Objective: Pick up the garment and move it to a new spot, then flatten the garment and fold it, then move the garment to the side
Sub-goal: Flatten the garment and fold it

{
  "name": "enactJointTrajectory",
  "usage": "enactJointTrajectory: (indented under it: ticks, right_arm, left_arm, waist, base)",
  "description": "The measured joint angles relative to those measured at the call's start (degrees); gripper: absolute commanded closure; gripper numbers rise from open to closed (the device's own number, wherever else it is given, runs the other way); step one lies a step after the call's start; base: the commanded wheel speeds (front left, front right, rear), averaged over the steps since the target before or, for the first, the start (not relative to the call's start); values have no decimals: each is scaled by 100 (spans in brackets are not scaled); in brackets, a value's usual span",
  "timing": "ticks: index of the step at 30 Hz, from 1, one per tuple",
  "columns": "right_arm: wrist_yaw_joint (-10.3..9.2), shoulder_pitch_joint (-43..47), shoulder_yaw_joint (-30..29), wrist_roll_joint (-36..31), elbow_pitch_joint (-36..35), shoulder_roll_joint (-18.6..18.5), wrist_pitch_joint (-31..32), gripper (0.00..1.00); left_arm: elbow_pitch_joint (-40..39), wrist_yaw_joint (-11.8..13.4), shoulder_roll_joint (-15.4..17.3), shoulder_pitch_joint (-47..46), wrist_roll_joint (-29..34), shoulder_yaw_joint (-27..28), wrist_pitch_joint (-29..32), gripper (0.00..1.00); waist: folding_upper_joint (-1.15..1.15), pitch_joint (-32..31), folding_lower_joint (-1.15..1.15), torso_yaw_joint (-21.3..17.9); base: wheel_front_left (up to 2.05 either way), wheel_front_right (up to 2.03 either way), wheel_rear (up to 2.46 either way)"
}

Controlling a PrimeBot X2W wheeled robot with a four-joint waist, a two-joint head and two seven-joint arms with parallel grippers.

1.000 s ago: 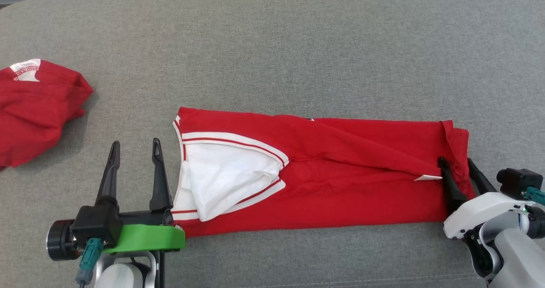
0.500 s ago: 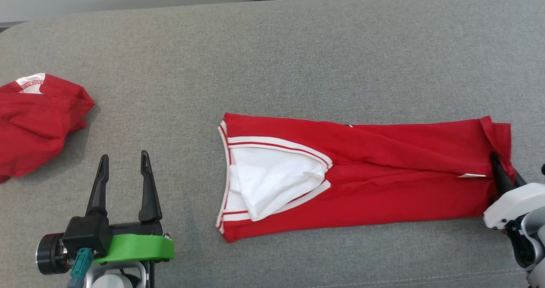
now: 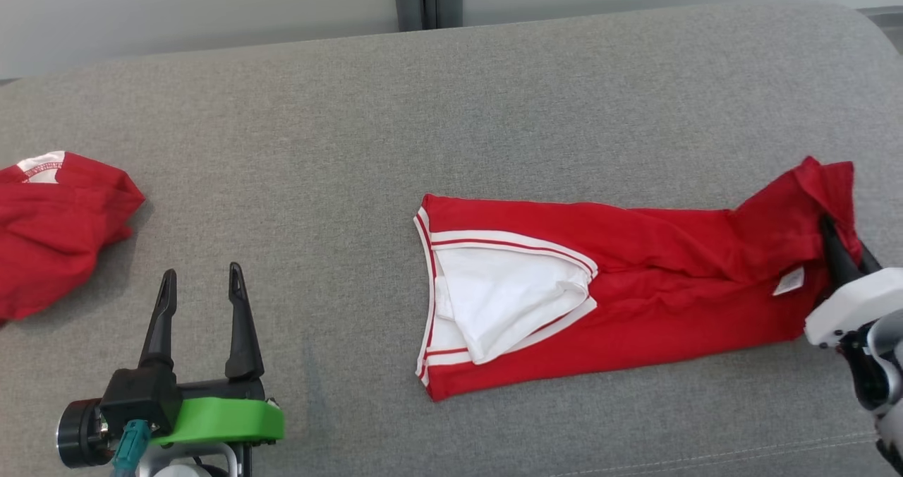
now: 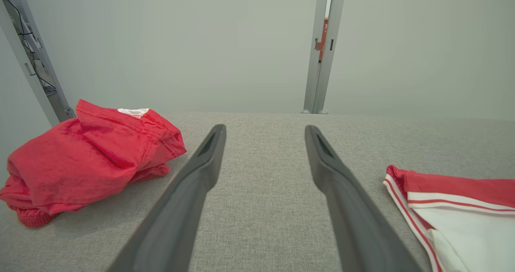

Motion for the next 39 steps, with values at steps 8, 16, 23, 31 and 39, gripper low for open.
enactJointTrajectory:
  ticks: [8, 16, 23, 31, 39]
  right_arm:
    - [0, -133, 770, -81, -657, 719, 120, 100]
    - [-1, -340, 1311, -220, -1110, 1390, 302, 100]
    - [-1, -547, 1607, -343, -1169, 1822, 432, 100]
    - [-1, -690, 1922, -403, -1095, 2257, 498, 100]
    - [-2, -726, 2159, -394, -862, 2426, 457, 0]
  left_arm:
    - [36, 0, -1, 93, -42, 2, -1, 0]
    - [80, 9, -2, 73, -83, -138, -1, 0]
    - [144, 53, -3, -33, -148, -312, -1, 0]
    - [180, 101, -3, -125, -189, -463, -1, 0]
    - [257, 162, -3, -250, -237, -584, -1, 0]
  waist:
    - [0, -111, 0, -81]
    - [0, -32, 0, 11]
    - [0, 65, 0, 209]
    - [0, 196, 0, 427]
    - [0, 282, 0, 574]
  base:
    - [0, 0, 0]
    - [0, 0, 0]
    - [0, 0, 0]
    - [0, 0, 0]
    - [0, 0, 0]
